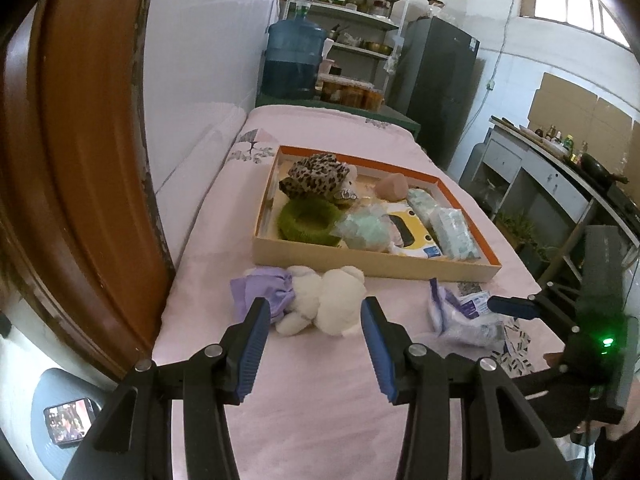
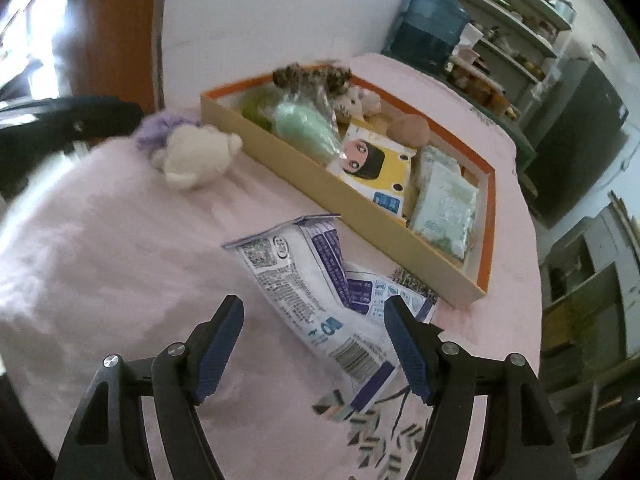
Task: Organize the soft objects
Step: 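Grasp the white plush bear with the left tool while the right tool grasps the snack bag, then carry the plush bear and white-blue snack bag over the box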
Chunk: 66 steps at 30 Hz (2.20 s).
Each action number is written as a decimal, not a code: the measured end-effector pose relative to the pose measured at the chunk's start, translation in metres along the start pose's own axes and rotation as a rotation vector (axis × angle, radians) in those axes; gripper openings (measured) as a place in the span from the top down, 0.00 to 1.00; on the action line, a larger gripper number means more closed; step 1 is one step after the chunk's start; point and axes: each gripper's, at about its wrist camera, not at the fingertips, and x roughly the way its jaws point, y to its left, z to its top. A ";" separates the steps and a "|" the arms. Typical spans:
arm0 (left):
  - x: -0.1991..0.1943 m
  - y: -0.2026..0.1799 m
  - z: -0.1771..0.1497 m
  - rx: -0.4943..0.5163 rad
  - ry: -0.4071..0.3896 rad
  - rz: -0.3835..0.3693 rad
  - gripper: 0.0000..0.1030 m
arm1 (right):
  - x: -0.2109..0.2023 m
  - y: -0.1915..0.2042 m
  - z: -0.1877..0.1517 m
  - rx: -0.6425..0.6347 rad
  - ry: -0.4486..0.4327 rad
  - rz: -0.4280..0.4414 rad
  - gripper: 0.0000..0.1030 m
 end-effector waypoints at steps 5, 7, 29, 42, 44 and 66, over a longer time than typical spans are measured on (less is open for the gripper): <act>0.008 0.003 0.000 -0.007 0.023 -0.006 0.54 | 0.019 -0.010 0.000 0.054 0.037 -0.001 0.52; 0.012 0.003 -0.001 -0.003 0.035 -0.014 0.54 | 0.021 -0.019 0.002 0.110 0.042 0.012 0.73; 0.068 -0.034 0.000 0.101 0.086 -0.001 0.64 | 0.019 -0.052 -0.006 0.388 0.000 0.155 0.80; 0.054 -0.017 -0.001 0.046 0.048 -0.028 0.76 | 0.013 -0.056 -0.011 0.432 -0.028 0.170 0.80; 0.049 -0.017 0.000 0.047 0.039 -0.024 0.76 | 0.009 -0.056 -0.010 0.432 -0.035 0.168 0.81; -0.014 -0.045 0.035 0.116 -0.131 -0.041 0.76 | -0.052 -0.061 0.001 0.449 -0.160 0.176 0.89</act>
